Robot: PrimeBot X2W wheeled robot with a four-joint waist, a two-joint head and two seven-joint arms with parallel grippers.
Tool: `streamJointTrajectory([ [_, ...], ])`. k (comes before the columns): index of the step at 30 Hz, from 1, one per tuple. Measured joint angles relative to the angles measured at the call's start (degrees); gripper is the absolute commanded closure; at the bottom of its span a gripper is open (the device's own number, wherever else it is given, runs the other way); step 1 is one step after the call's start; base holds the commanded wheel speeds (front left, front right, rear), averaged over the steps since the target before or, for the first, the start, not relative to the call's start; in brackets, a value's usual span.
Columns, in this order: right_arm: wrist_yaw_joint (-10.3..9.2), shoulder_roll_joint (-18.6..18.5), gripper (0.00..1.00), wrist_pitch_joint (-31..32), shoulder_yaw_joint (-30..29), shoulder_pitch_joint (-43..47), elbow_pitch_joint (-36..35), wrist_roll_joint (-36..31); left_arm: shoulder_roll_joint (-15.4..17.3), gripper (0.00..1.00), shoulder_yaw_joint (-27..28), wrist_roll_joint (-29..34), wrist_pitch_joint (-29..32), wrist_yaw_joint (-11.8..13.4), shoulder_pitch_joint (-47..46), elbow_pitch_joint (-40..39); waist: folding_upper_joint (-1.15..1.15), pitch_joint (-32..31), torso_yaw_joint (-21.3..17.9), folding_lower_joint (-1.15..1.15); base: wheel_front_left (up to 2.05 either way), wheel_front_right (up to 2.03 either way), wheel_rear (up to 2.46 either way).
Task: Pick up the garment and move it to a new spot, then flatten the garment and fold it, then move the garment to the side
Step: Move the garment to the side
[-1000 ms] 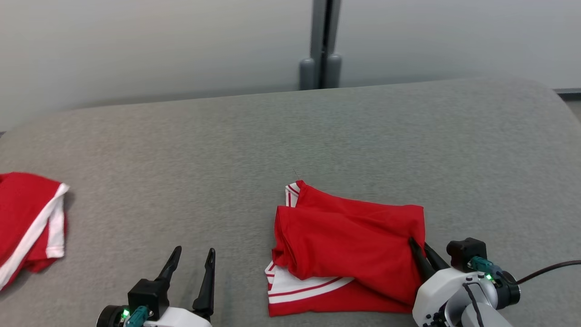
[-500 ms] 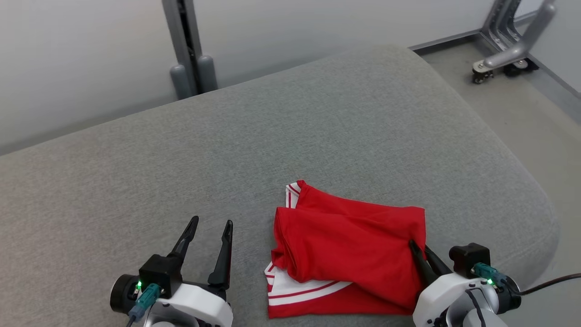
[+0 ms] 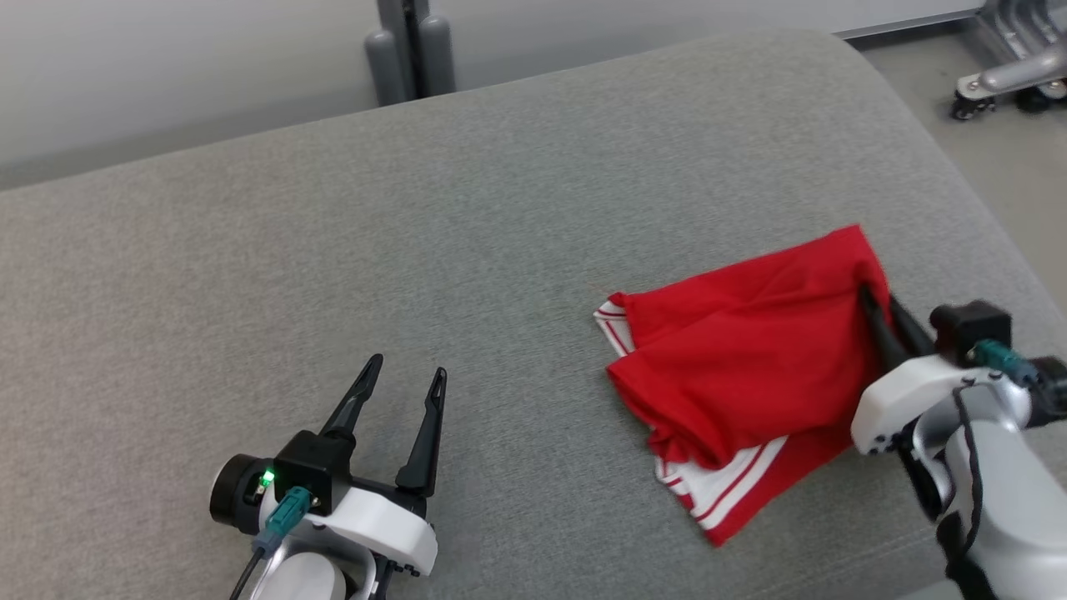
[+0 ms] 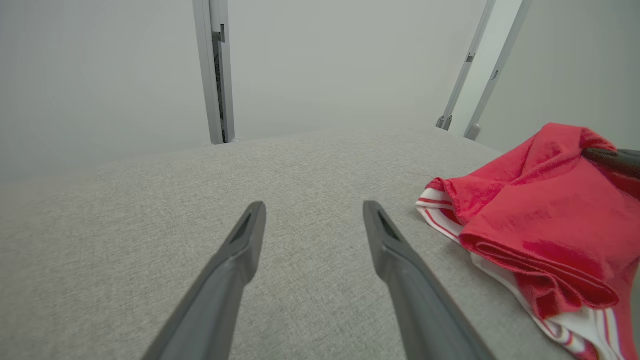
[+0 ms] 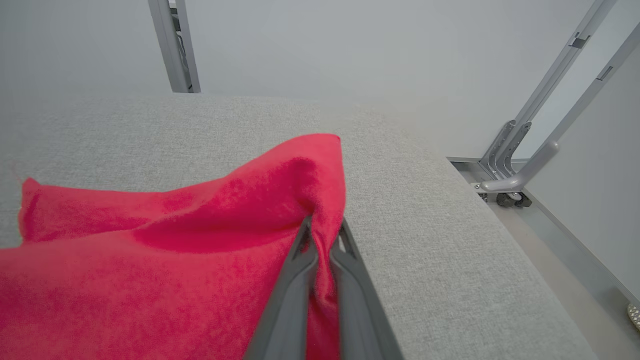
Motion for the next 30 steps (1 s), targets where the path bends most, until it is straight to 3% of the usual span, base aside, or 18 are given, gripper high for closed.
streamJointTrajectory([
  [12, 0.0, -10.62, 1.0, -0.01, -17.25, -13.79, 9.68, -10.94, 0.05, 0.0, 1.82, 3.3, 0.0, -1.7, -3.09, -1.03, 0.0, 7.1, 8.74, 0.0, 0.0, 0.0, 0.0],
  [16, 0.0, -14.61, 1.0, 0.47, -26.74, -15.41, 12.2, -17.3, 0.05, 0.0, 2.22, 4.35, 0.0, -2.24, -3.98, -1.56, 0.0, 9.6, 11.3, 0.0, 0.0, 0.0, 0.0],
  [20, 0.0, -15.97, 1.0, 0.96, -35.78, -15.51, 12.17, -23.29, 0.05, 0.0, 2.86, 4.65, 0.0, -2.44, -4.58, -2.37, 0.0, 11.36, 13.36, 0.0, 0.0, 0.0, 0.0],
  [21, 0.0, -15.94, 0.92, 0.99, -37.8, -15.51, 11.65, -24.88, 0.05, 0.0, 3.0, 4.72, 0.0, -2.5, -4.58, -2.47, 0.0, 11.66, 13.73, 0.0, 0.0, 0.0, 0.0],
  [22, 0.0, -15.79, 0.33, 1.08, -39.67, -15.52, 11.11, -26.53, 0.05, 0.0, 3.16, 4.79, 0.0, -2.64, -4.58, -2.63, 0.0, 11.92, 14.01, 0.0, 0.0, 0.0, 0.0],
  [23, 0.0, -15.57, 0.0, 1.35, -41.29, -15.52, 10.69, -28.26, 0.05, 0.0, 3.28, 4.9, 0.0, -2.65, -4.58, -2.71, 0.0, 12.1, 14.21, 0.0, 0.0, 0.0, 0.0],
  [27, 0.0, -13.26, 0.0, 0.94, -46.67, -15.8, 8.24, -32.95, 0.04, 0.0, 3.83, 4.92, 0.0, -2.65, -4.57, -2.86, 0.0, 12.16, 14.55, 0.0, 0.0, 0.0, 0.0],
  [30, 0.0, -11.54, 0.0, 0.41, -46.99, -15.87, 7.76, -34.32, 0.05, 0.0, 4.3, 4.77, 0.0, -2.53, -4.56, -2.9, 0.0, 11.5, 14.63, 0.0, 0.0, 0.0, 0.0],
])
